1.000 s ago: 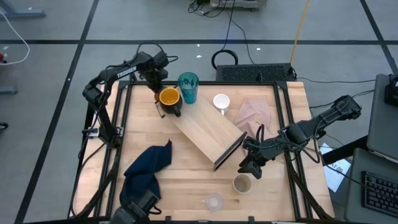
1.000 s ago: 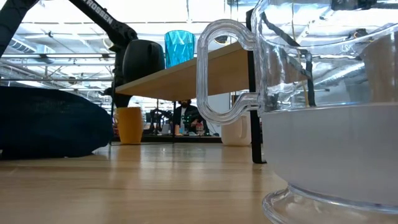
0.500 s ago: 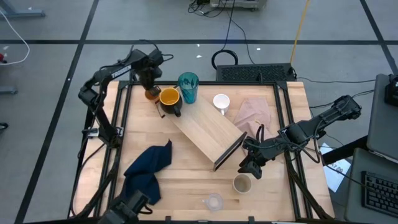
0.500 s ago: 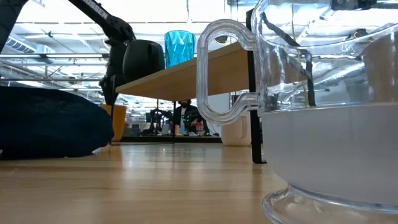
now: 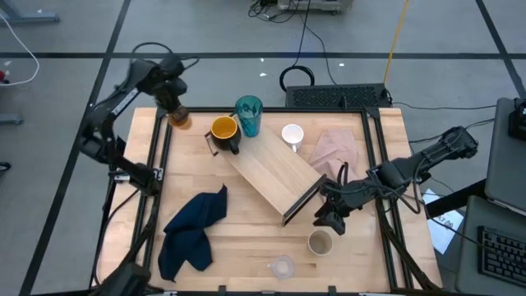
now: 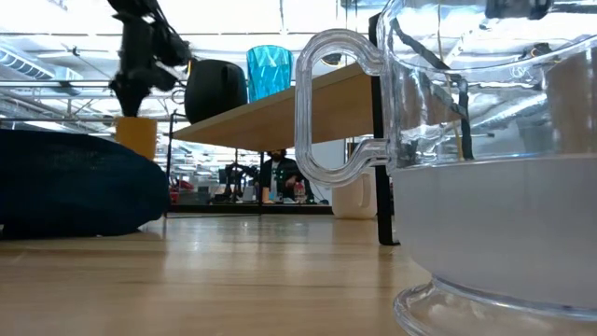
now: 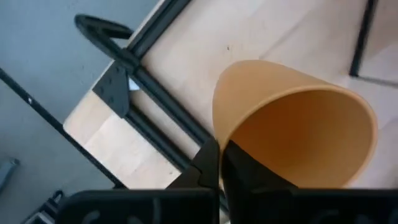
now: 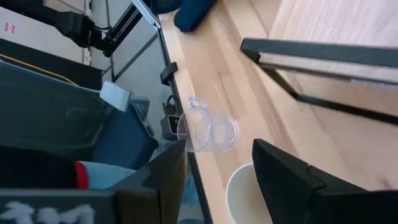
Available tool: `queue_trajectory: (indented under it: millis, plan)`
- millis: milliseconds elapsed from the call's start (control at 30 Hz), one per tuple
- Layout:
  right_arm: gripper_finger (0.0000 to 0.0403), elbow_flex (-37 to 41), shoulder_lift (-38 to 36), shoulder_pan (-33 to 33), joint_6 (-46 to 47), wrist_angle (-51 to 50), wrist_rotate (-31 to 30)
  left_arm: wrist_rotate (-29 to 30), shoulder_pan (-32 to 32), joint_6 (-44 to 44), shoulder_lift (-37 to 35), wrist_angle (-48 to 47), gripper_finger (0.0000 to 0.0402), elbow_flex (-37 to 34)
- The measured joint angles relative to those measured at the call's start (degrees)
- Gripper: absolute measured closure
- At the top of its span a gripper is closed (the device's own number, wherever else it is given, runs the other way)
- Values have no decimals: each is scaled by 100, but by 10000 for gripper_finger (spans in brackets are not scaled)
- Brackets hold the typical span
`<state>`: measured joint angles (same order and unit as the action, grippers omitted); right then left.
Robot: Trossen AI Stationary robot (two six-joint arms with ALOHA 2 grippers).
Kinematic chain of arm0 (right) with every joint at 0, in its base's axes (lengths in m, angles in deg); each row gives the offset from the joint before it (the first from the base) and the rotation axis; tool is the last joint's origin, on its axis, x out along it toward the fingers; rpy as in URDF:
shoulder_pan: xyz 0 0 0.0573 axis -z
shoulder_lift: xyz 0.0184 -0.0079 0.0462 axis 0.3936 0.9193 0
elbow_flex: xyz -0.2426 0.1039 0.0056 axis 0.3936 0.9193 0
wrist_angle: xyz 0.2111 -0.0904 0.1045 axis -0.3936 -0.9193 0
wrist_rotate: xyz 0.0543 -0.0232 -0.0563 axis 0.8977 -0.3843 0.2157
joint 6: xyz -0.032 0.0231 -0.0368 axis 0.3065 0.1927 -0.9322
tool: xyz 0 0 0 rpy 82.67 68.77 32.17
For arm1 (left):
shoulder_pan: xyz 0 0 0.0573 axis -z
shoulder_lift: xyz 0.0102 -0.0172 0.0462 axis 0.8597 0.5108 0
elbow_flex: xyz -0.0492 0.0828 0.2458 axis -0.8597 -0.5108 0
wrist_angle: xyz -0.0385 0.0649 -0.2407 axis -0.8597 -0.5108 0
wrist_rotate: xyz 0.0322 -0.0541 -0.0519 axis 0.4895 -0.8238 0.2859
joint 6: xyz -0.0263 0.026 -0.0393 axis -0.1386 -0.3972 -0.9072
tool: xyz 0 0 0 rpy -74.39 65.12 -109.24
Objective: Stack small to large cups/mugs on shelf
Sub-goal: Move the yellow cup to the bottom of the table
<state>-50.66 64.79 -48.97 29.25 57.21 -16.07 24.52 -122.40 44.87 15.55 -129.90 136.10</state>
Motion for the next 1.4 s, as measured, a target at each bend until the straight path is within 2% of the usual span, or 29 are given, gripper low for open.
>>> queue_trajectory:
  millis: [133, 433, 567, 867, 1000, 1067, 1400]
  plan:
    - [229, -1, 0, 144, -174, 0, 0, -436, 17, 115, -414, -37, 401, 11]
    - [229, -1, 0, 360, -453, 2, -1, -742, 106, -496, -842, 76, 401, 271]
    - [229, -1, 0, 364, -477, 4, 0, -753, 106, -772, -946, 270, 401, 651]
    - [229, -1, 0, 364, -597, 4, -119, -1253, 195, -1246, -1124, 570, 401, 1805]
    - [229, -1, 0, 443, -802, 6, -166, -1928, 230, -1452, -1123, 568, 401, 2284]
    - [229, -1, 0, 517, -865, 7, -176, -2149, 322, -1572, -1124, 583, 401, 2498]
    - [229, -1, 0, 786, -1115, 4, -181, -2522, 1222, -2186, -1124, 723, 401, 3196]
